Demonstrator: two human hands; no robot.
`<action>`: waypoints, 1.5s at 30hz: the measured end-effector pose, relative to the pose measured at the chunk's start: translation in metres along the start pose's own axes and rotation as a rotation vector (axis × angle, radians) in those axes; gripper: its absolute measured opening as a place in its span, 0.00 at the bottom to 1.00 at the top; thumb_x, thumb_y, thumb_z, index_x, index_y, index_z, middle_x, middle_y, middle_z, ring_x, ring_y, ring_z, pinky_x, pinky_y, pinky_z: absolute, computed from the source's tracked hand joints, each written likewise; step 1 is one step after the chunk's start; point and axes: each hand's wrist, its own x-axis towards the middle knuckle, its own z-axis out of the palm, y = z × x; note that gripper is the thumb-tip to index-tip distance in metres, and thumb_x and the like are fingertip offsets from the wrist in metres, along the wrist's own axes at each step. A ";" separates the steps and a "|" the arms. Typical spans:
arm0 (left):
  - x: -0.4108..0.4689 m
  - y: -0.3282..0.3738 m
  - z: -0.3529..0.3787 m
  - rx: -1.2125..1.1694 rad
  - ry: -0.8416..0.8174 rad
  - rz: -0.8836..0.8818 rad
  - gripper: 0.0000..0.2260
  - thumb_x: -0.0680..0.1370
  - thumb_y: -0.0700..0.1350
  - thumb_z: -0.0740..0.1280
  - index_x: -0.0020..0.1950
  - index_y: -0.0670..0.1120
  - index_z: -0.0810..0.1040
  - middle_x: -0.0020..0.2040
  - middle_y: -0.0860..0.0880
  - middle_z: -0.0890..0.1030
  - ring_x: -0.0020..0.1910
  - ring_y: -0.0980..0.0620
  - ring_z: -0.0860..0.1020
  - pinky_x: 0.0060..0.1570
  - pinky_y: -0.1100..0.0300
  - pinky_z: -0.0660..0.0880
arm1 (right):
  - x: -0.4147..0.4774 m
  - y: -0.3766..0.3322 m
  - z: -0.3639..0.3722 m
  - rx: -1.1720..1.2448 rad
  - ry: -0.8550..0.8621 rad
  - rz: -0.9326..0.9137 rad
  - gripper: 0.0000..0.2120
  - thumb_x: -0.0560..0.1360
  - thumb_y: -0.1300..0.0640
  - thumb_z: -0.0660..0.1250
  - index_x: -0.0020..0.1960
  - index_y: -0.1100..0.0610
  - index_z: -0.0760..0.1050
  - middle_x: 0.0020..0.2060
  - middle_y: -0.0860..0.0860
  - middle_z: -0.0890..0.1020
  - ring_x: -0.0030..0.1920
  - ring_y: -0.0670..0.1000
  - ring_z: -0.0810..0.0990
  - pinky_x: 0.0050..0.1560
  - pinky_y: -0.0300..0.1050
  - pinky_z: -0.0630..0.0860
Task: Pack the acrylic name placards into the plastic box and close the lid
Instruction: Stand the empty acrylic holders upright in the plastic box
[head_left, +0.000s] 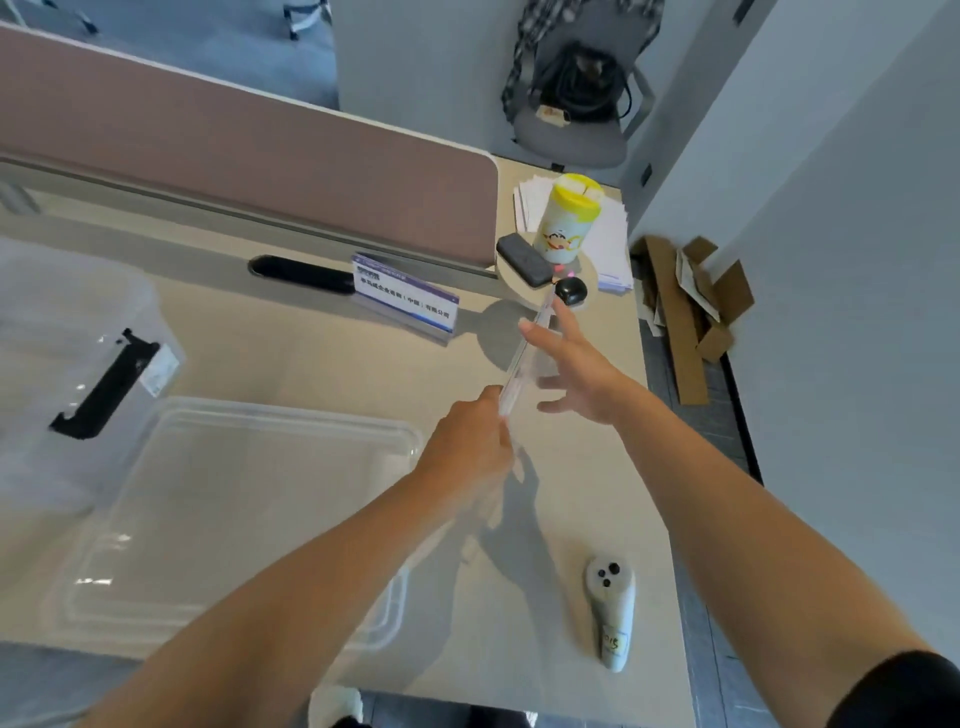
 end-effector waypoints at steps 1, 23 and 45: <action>-0.009 -0.005 -0.016 0.000 0.021 0.007 0.15 0.82 0.46 0.57 0.68 0.47 0.68 0.52 0.44 0.80 0.43 0.47 0.77 0.40 0.56 0.73 | -0.006 -0.010 0.017 0.039 -0.012 -0.009 0.37 0.74 0.39 0.69 0.74 0.29 0.50 0.78 0.51 0.58 0.71 0.68 0.66 0.65 0.72 0.68; -0.141 -0.142 -0.219 -0.680 0.261 -0.096 0.34 0.70 0.56 0.73 0.72 0.66 0.61 0.74 0.52 0.64 0.73 0.50 0.63 0.66 0.49 0.70 | -0.023 -0.128 0.284 0.042 -0.582 -0.328 0.32 0.67 0.42 0.71 0.69 0.33 0.64 0.68 0.50 0.70 0.58 0.66 0.78 0.54 0.65 0.79; -0.216 -0.387 -0.398 -0.745 0.129 0.015 0.27 0.76 0.49 0.71 0.69 0.70 0.65 0.59 0.75 0.67 0.61 0.71 0.69 0.49 0.69 0.73 | -0.027 -0.158 0.565 0.016 -0.511 -0.212 0.36 0.65 0.40 0.75 0.69 0.32 0.65 0.70 0.57 0.68 0.58 0.65 0.80 0.56 0.64 0.80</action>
